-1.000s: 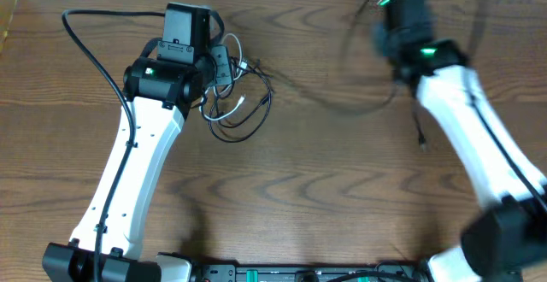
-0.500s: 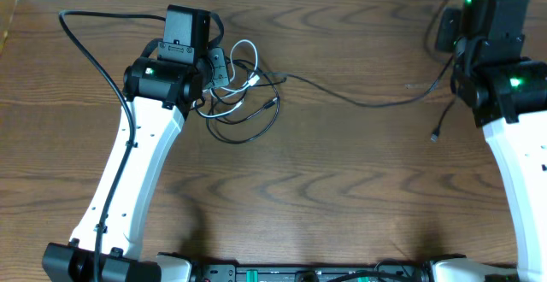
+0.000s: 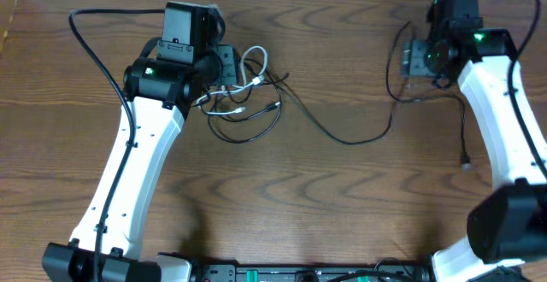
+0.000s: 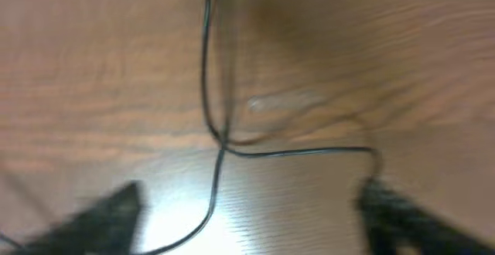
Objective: Untangle cables
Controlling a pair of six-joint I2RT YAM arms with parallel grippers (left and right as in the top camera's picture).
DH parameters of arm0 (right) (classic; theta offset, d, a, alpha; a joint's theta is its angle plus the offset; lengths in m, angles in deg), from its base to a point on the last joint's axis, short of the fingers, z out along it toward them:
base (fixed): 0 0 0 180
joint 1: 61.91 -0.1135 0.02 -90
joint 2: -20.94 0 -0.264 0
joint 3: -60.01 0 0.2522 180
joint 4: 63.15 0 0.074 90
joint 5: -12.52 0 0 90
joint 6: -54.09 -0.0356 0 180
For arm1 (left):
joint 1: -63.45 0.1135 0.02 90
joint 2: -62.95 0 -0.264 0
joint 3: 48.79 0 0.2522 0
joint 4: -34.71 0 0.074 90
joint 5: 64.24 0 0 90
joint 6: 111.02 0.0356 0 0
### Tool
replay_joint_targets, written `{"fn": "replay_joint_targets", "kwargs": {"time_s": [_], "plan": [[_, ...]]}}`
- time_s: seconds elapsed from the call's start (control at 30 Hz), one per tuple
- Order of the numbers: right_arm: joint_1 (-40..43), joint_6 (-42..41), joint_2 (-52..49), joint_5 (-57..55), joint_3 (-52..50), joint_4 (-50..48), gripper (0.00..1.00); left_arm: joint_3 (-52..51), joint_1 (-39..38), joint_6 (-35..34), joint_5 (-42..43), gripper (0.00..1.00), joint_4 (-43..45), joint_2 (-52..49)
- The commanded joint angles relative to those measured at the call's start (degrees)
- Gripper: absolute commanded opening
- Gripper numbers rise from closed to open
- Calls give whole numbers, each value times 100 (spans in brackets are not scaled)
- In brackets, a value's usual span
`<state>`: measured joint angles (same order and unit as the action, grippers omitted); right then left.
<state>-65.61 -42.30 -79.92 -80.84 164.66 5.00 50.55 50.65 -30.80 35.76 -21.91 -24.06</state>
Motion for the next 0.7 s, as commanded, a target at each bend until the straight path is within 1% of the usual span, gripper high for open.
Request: {"fn": "replay_joint_targets", "kwargs": {"time_s": [0.0,0.13,0.2,0.27,0.37,0.47,0.67], "plan": [[28,1051,46,1504,17,-81,99,146,24,326,1091,7,186,378],[-20,1864,120,2988,20,-251,99,146,24,374,1829,8,470,719],[-55,2028,120,3609,20,-396,99,146,24,343,2057,8,575,872],[-109,2041,109,4011,20,-599,99,146,26,149,2173,8,682,1005],[-254,2061,109,4103,17,-778,99,146,26,-162,2223,7,817,1123],[-422,2343,72,4103,17,-745,99,146,26,-483,2221,8,979,1180],[-686,2662,-247,4105,13,-682,95,146,26,-1285,2218,7,1449,1178]]}}
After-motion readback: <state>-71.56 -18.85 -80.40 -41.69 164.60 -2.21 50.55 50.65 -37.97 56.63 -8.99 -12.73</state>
